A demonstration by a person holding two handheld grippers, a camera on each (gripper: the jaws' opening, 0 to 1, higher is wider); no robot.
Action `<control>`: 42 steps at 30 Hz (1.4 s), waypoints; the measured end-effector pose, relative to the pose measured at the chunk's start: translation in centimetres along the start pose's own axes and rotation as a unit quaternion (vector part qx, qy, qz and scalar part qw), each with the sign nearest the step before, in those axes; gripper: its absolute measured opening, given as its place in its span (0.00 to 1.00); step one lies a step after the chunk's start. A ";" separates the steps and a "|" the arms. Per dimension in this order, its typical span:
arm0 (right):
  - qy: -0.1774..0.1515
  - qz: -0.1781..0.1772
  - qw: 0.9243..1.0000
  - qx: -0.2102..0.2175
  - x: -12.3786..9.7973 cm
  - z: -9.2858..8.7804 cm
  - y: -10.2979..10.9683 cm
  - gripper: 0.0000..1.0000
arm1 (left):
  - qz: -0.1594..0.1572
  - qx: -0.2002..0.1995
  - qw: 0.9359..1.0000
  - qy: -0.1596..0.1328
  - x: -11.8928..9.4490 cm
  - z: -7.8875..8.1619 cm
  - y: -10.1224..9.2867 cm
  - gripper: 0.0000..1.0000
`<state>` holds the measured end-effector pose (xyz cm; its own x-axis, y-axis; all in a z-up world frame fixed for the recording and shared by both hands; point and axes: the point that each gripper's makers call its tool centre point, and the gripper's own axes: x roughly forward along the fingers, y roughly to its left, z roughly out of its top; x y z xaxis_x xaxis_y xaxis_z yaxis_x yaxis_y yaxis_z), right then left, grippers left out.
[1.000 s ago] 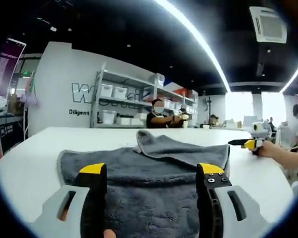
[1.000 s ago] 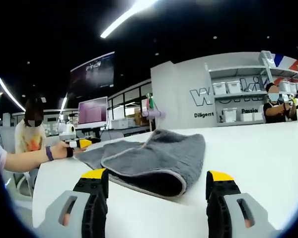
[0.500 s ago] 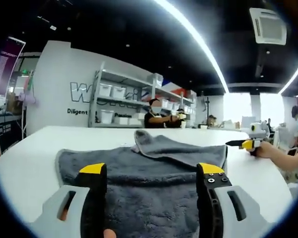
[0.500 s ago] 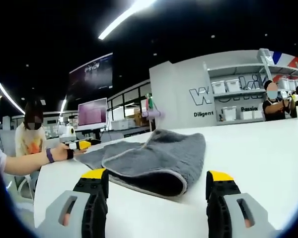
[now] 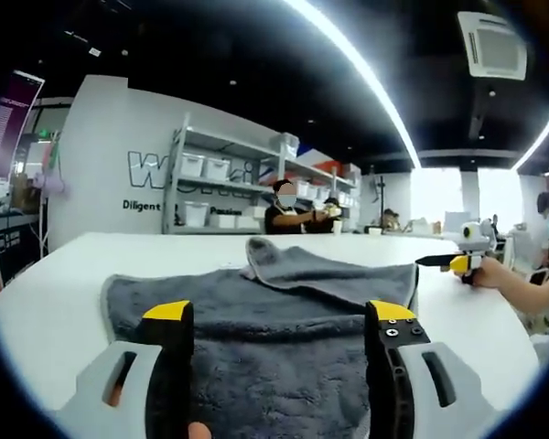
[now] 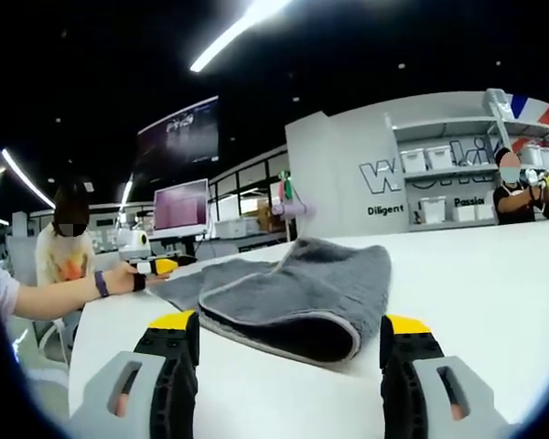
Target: Fold the towel on the table until its edges align and the towel forms a compact rectangular stack.
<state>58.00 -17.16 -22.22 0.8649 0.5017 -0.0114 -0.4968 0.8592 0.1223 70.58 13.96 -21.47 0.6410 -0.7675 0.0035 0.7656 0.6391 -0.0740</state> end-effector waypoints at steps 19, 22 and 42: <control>0.008 0.085 0.996 -0.041 1.3 0.0 4.3 0.83 | -0.005 0.022 1.000 0.018 0.2 -0.6 -0.6 0.76; 0.018 0.112 0.991 -0.069 1.7 -0.3 5.8 0.84 | -0.005 0.024 1.000 0.018 0.2 -0.6 -0.7 0.76; 0.065 0.181 0.976 -0.104 4.5 -2.7 9.3 0.83 | -0.004 0.024 0.999 0.023 0.3 -0.8 -0.6 0.75</control>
<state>57.11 -6.66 -23.87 0.6205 0.7729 -0.1326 -0.7835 0.6181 -0.0631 70.23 13.28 -22.27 0.6319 -0.7739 -0.0418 0.7737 0.6331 -0.0264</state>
